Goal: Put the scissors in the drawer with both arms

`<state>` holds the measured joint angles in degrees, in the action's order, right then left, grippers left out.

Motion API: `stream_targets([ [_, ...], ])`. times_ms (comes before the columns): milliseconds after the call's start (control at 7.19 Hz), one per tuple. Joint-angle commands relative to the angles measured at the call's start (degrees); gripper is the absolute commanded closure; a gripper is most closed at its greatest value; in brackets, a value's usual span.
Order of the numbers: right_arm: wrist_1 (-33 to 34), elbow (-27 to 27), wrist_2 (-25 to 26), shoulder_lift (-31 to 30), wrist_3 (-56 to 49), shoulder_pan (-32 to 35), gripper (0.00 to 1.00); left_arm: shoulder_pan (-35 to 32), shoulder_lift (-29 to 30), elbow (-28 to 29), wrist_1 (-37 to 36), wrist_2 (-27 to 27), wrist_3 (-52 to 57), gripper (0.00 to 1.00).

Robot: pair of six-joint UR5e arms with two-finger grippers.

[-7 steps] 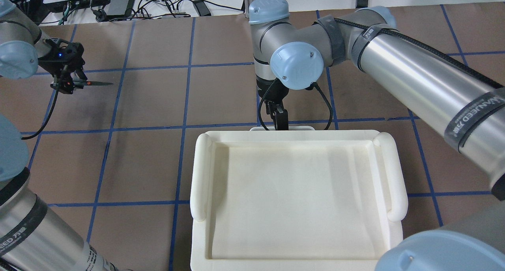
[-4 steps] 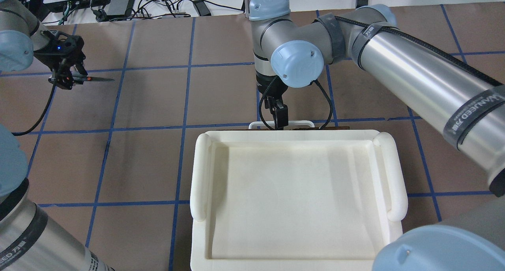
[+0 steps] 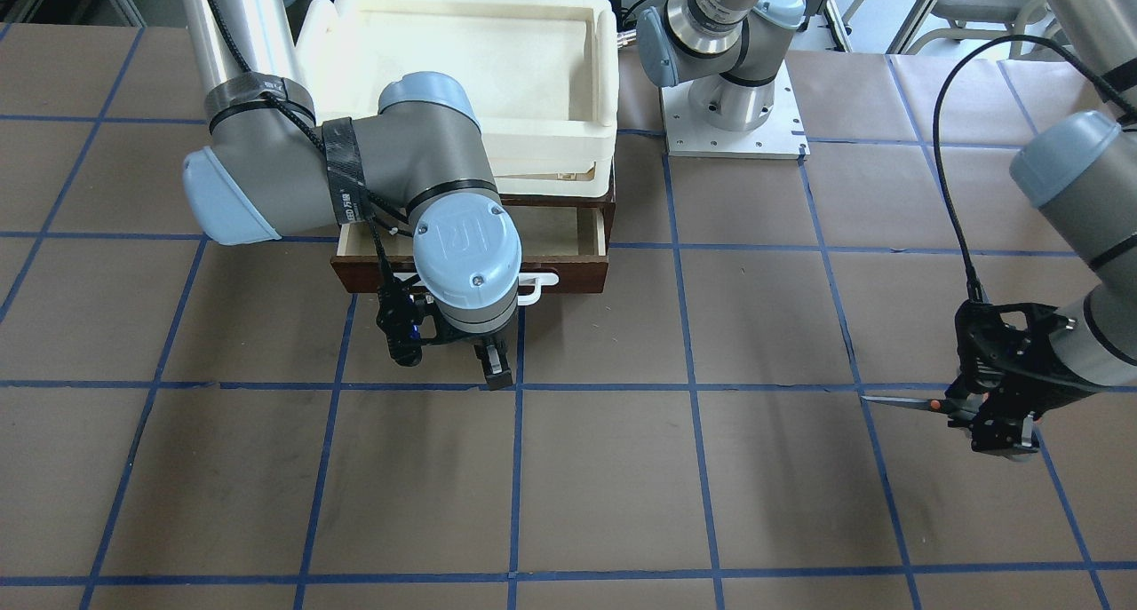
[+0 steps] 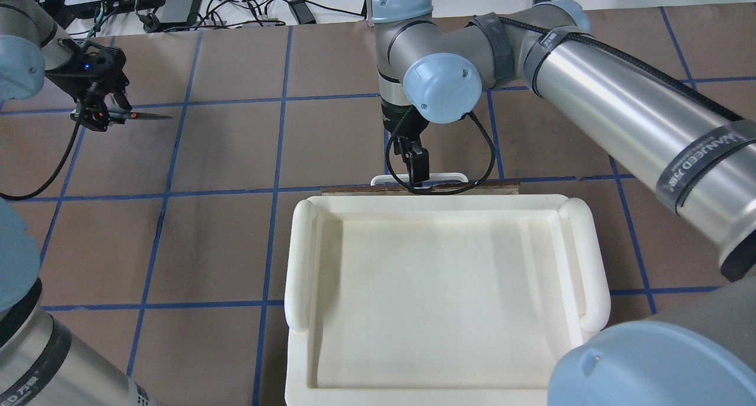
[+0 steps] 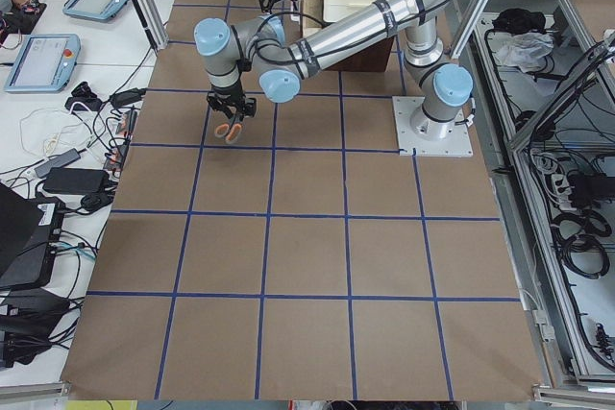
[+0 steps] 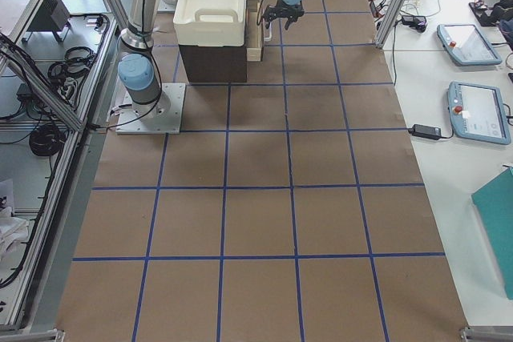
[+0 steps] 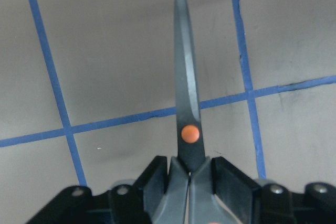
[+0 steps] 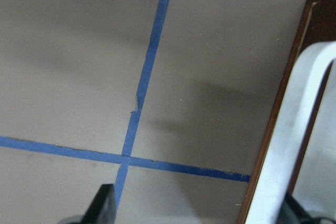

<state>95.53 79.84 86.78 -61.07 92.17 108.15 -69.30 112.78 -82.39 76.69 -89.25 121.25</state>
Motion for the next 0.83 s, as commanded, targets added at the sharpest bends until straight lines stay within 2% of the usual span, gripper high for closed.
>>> stream_targets([
  [0,0.01,-1.09,-0.03,0.42,-1.46,-0.56,0.00,-3.90,-4.74,-1.10,2.23,-2.24,-1.54,0.96],
  [417,0.18,-3.38,0.06,2.61,-2.87,-1.09,0.00,-7.06,-9.05,-1.37,9.42,-2.07,-6.27,0.98],
  [695,1.33,-3.38,0.06,3.06,-4.45,-1.44,0.00,-8.92,-11.08,-1.90,11.20,-1.80,-8.48,0.99],
])
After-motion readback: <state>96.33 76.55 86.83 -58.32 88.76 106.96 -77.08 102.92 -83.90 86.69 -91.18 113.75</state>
